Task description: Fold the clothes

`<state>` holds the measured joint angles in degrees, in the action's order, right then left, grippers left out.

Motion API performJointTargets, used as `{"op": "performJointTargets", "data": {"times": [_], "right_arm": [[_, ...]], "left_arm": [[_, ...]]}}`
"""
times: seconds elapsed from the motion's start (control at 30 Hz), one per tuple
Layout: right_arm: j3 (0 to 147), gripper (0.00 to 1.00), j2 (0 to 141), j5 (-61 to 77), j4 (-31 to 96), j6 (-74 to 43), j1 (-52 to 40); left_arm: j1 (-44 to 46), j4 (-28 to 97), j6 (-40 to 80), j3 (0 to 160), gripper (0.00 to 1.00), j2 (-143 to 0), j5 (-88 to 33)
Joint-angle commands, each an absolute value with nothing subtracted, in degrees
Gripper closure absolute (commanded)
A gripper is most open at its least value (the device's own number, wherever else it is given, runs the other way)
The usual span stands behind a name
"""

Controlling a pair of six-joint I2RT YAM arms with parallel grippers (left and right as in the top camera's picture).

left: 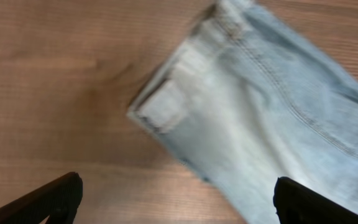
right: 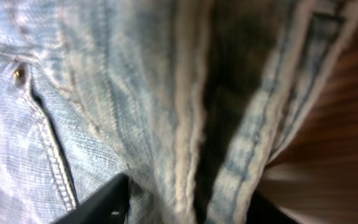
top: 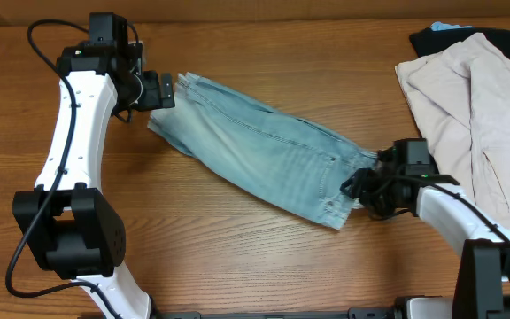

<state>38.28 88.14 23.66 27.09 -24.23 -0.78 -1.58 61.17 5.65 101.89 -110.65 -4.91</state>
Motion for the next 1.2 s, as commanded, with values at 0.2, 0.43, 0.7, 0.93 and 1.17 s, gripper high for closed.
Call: {"op": "performJointTargets", "data": {"times": [0.2, 0.43, 0.7, 0.93, 1.17], "right_arm": [[36.7, 0.96, 89.2, 27.6, 28.0, -27.3, 0.0], [45.6, 0.96, 89.1, 28.4, 46.8, -13.7, 9.7], [62.7, 0.96, 89.1, 20.8, 64.6, -5.5, 16.2], [69.9, 0.96, 89.1, 19.0, 66.6, -5.5, 16.2], [73.5, 0.96, 89.1, 20.2, 67.0, -5.5, 16.2]], "left_arm": [[-0.7, 52.2, -8.6, 103.1, 0.02, -112.9, -11.1], [-0.4, 52.4, -14.5, 103.1, 0.01, -118.1, -22.7], [2.4, 53.1, -20.9, 103.1, 0.02, -123.4, -30.4], [5.3, 55.5, -23.2, 103.0, 0.36, -126.2, -28.4], [7.7, 57.4, -23.1, 103.0, 0.96, -131.3, -29.6]]}}
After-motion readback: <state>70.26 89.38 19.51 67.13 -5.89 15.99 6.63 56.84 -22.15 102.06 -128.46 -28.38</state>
